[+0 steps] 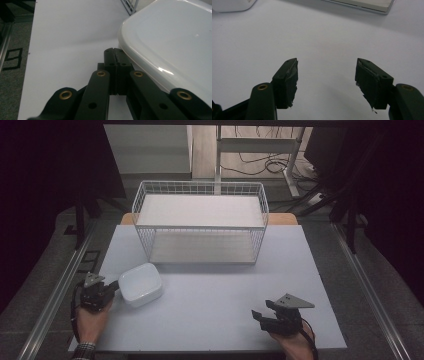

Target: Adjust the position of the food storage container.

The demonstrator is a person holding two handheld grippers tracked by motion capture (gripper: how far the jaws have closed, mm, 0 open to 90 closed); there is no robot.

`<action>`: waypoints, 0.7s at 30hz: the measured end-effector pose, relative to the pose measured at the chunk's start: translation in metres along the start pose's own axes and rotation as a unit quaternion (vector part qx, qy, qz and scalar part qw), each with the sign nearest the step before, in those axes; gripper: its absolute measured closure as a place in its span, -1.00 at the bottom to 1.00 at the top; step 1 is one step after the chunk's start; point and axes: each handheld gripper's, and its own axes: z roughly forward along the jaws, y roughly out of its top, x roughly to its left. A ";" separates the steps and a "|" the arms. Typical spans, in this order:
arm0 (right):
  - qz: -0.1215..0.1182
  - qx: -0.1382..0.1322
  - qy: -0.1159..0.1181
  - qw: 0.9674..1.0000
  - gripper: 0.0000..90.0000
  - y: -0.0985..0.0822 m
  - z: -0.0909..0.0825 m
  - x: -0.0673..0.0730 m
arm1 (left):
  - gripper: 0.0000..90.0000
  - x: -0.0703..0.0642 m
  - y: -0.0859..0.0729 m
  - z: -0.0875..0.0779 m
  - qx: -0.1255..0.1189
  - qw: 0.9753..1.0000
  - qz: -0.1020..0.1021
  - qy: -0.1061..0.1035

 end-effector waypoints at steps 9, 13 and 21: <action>-0.011 0.004 -0.004 1.000 -0.10 0.008 0.006 0.001 | 1.00 -0.010 0.009 0.013 0.000 1.000 0.005 -0.018; -0.017 0.002 -0.003 1.000 -0.10 0.010 0.007 0.004 | 1.00 -0.017 0.013 0.019 0.001 0.999 0.009 -0.032; -0.017 0.002 0.016 1.000 -0.05 0.019 0.011 0.014 | 1.00 -0.041 0.016 0.026 0.008 0.998 0.043 -0.055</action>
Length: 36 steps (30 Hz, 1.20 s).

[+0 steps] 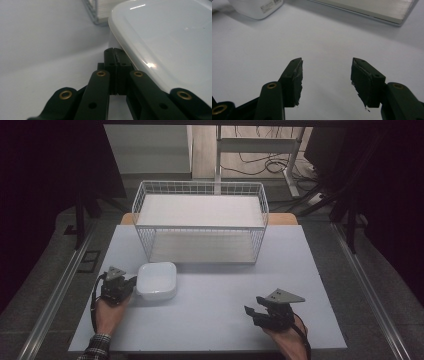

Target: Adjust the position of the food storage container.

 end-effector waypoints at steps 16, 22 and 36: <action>0.018 0.009 0.040 0.999 0.18 0.029 0.036 -0.001 | 1.00 -0.010 0.023 0.027 0.005 1.000 0.030 -0.001; -0.002 0.010 0.041 0.999 0.45 0.048 0.064 0.001 | 1.00 -0.018 0.031 0.048 0.012 0.999 0.033 -0.029; -0.005 0.019 0.031 0.999 0.80 0.071 0.111 -0.002 | 1.00 -0.070 0.032 0.052 0.012 0.994 0.052 -0.099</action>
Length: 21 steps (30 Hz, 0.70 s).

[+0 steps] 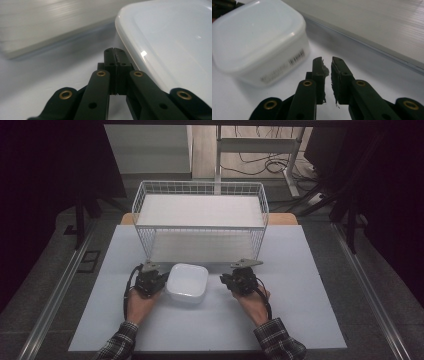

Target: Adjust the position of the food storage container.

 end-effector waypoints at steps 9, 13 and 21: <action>0.019 0.016 -0.024 0.999 0.83 -0.003 0.009 -0.010 | 1.00 -0.015 0.018 0.012 0.004 1.000 0.025 -0.014; 0.039 0.016 -0.009 0.999 0.87 -0.004 0.013 -0.011 | 1.00 -0.009 0.027 0.025 0.005 1.000 0.007 -0.022; 0.029 0.023 -0.019 0.999 0.92 -0.011 0.009 -0.004 | 1.00 -0.028 0.015 0.018 0.013 0.999 0.011 -0.029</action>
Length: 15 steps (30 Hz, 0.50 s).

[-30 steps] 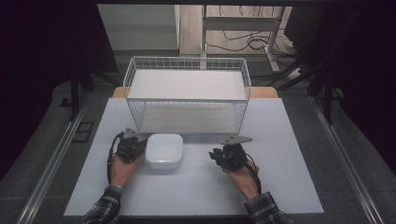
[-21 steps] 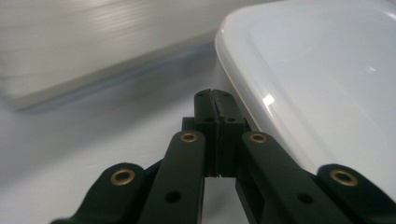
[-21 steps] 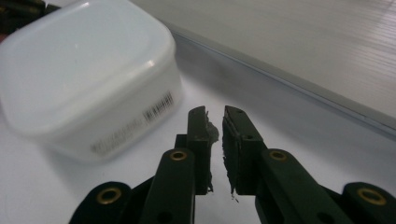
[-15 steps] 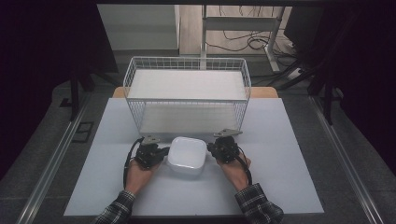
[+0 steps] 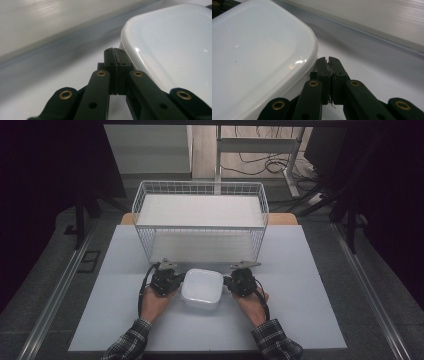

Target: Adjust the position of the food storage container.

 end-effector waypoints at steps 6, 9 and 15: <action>-0.005 0.003 0.002 1.000 0.93 -0.003 -0.006 0.002 | 1.00 -0.008 -0.008 -0.005 0.007 1.000 0.006 -0.006; -0.007 -0.001 0.009 1.000 0.91 -0.008 -0.014 0.004 | 1.00 -0.019 -0.012 -0.010 0.013 1.000 0.013 -0.023; -0.028 0.011 0.009 1.000 0.88 -0.014 -0.019 0.013 | 1.00 -0.038 -0.020 -0.018 0.024 0.999 0.032 -0.023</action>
